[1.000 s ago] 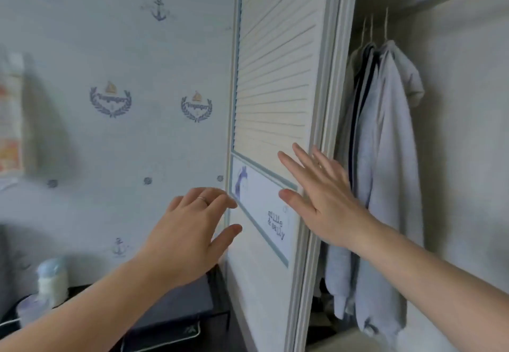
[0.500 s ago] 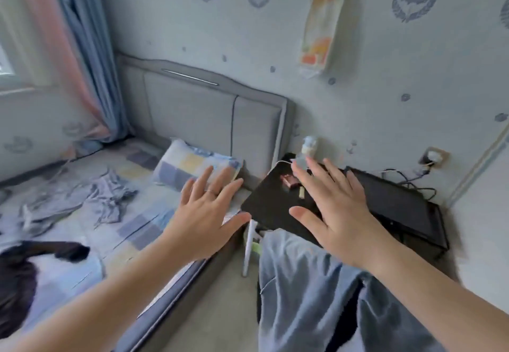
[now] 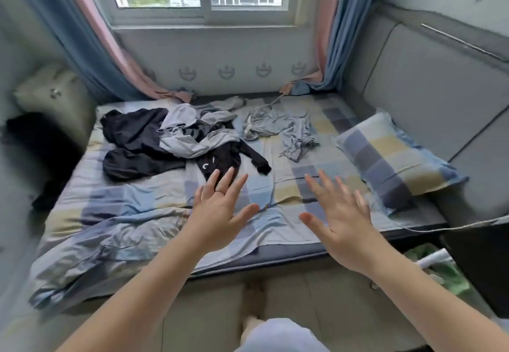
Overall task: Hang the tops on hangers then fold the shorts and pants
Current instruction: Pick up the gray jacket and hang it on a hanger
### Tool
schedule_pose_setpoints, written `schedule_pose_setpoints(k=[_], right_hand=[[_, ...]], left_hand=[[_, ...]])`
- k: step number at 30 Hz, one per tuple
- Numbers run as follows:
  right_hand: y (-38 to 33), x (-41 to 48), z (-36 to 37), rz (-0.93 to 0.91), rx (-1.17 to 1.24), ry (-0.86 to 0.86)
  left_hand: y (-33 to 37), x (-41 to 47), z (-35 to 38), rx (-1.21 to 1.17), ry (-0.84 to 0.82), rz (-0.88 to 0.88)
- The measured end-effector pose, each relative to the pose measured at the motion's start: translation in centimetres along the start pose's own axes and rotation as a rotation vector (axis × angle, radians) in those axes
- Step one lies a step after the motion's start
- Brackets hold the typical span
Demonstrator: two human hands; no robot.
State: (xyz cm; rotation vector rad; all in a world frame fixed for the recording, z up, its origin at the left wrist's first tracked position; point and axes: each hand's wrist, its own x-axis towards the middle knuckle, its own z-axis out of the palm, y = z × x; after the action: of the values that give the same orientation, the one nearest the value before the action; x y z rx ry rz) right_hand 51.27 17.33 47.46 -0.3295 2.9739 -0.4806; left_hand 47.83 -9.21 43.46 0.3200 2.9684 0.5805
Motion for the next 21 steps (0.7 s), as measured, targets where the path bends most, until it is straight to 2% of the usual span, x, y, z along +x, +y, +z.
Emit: schedule_pose_setpoints(k=[10,21], right_hand=[[-4.4,19.7,6.2,-0.147,0.055,-0.152],[-5.6,35.0,9.0,-0.08,0.104,-0.304]], left_hand=[[-12.1,7.8,-0.8,-0.023,0.012,-0.341],[-21.0,19.1,-0.4,-0.121,-0.087,-0.483]])
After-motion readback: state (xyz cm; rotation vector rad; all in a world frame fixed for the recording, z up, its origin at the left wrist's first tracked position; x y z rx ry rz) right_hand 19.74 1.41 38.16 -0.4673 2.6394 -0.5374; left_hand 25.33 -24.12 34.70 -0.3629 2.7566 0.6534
